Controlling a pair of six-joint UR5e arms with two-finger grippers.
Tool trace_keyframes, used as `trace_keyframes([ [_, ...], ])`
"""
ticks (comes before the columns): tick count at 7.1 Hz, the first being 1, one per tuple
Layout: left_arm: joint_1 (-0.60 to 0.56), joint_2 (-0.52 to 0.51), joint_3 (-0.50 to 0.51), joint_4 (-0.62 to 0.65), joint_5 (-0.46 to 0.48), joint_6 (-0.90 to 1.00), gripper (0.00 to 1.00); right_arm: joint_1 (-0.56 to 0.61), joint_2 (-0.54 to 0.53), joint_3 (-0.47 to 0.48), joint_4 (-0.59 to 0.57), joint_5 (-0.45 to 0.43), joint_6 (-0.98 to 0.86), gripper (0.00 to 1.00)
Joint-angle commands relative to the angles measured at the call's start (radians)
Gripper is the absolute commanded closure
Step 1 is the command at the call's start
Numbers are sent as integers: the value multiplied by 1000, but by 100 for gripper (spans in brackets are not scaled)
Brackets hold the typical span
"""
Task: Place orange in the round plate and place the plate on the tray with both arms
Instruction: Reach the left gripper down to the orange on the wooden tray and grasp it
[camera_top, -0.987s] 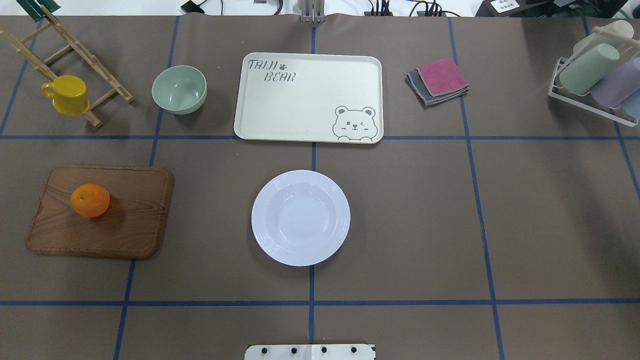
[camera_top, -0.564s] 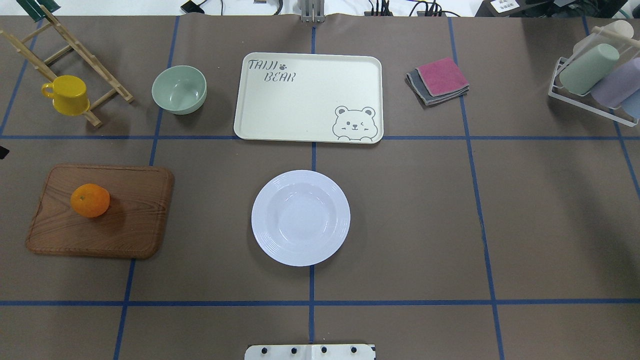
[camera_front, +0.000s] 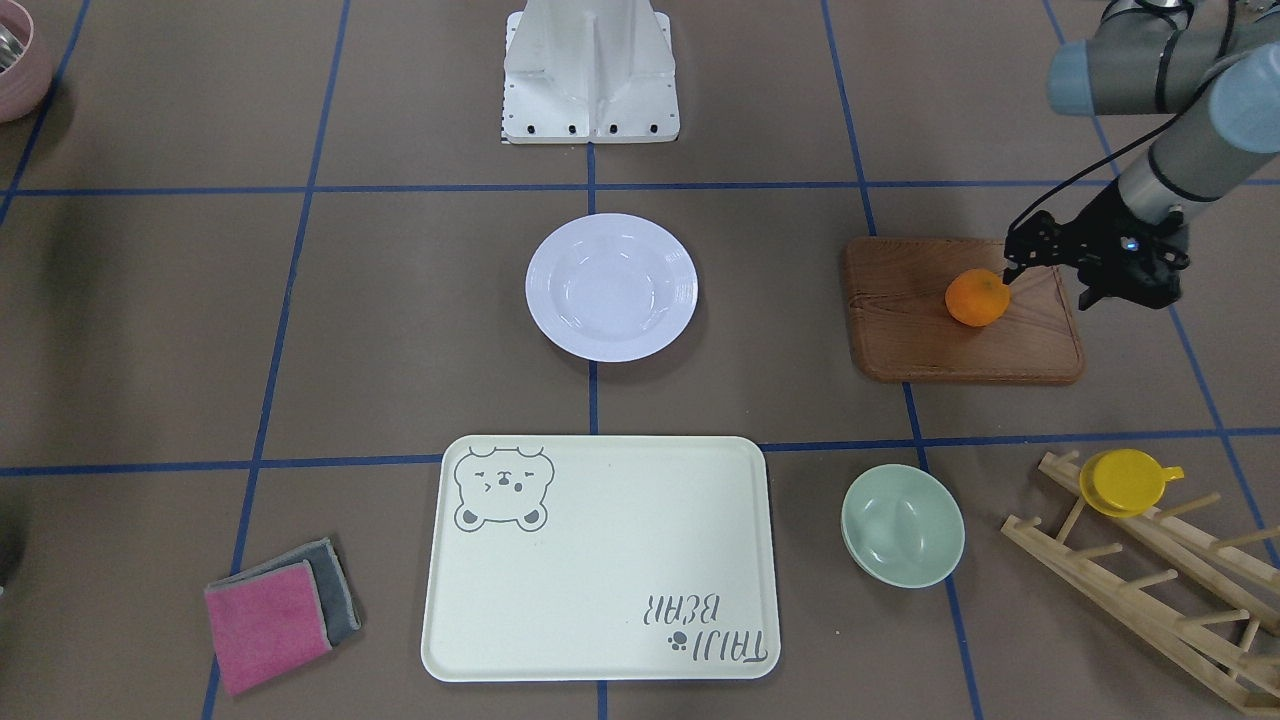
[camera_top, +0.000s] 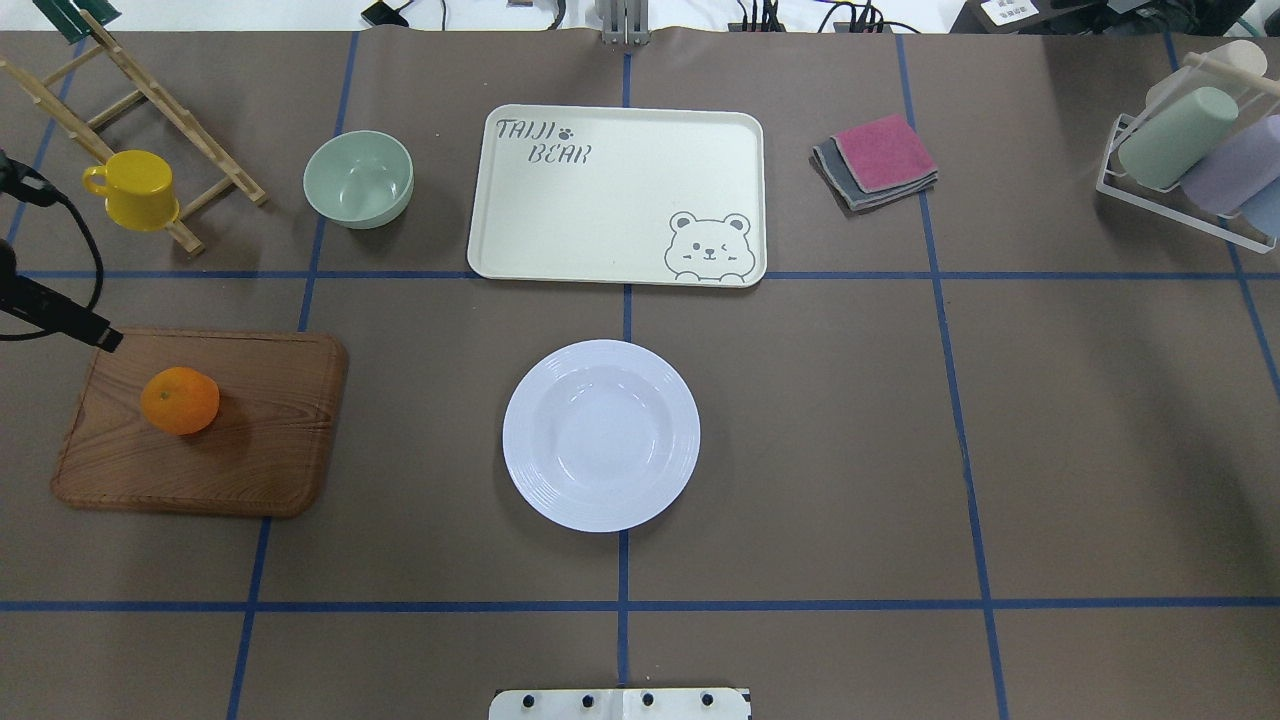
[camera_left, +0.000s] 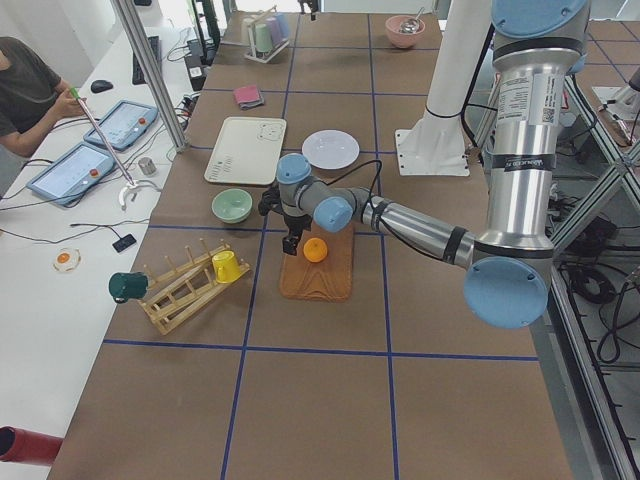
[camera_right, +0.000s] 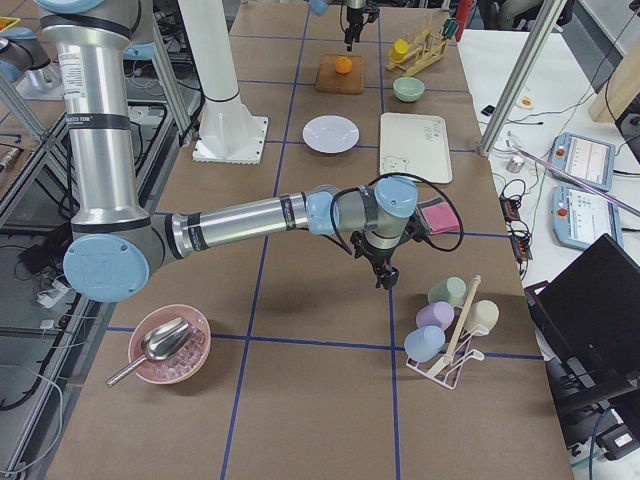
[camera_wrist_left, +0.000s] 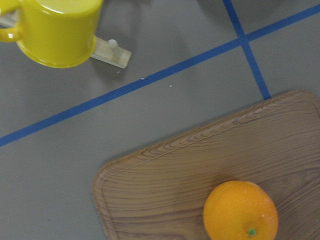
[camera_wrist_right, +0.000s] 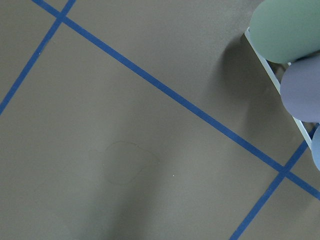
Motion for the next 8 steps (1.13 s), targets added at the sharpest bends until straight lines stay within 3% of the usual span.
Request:
trace_keyframes([
  [1,89,-6,9,-10,95,-46,0,-1,0,-10,0,0,1,0],
  [7,152,-11,66,-12,109,-46,1,-14,-2,-21,0,3,1,0],
  [8,152,-11,69,-12,101,-46,37,-14,0,-24,-2,8,1,0],
])
